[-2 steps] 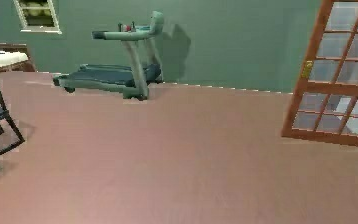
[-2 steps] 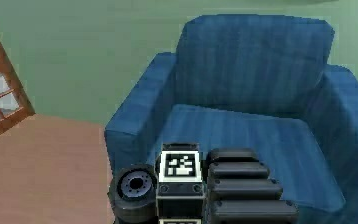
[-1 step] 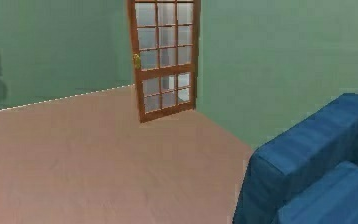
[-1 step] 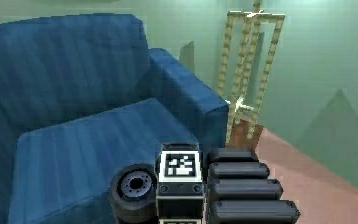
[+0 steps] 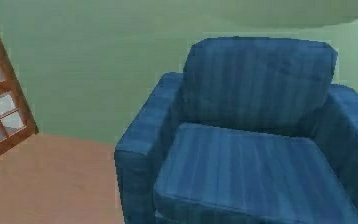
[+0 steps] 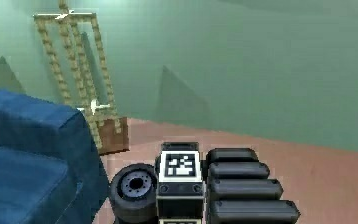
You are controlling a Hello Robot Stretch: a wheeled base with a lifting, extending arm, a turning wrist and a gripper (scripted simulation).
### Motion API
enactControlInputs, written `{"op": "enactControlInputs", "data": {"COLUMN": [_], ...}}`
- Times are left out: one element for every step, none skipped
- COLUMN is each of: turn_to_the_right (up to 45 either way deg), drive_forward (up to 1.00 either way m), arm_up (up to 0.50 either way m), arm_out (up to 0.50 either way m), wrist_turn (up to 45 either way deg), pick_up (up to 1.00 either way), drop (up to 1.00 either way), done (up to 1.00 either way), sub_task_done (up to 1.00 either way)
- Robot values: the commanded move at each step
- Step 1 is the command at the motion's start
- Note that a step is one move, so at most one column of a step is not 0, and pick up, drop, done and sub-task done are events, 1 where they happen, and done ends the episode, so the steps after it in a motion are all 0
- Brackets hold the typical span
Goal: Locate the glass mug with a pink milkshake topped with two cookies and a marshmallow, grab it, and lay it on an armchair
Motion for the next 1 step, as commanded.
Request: {"op": "enactControlInputs", "data": {"turn_to_the_right": [33.0], "drive_forward": [0.00], "arm_up": [0.00], "arm_out": [0.00], "wrist_turn": [0.0], "pick_up": [0.00], "drop": [0.00], "done": [0.00], "sub_task_done": [0.00]}}
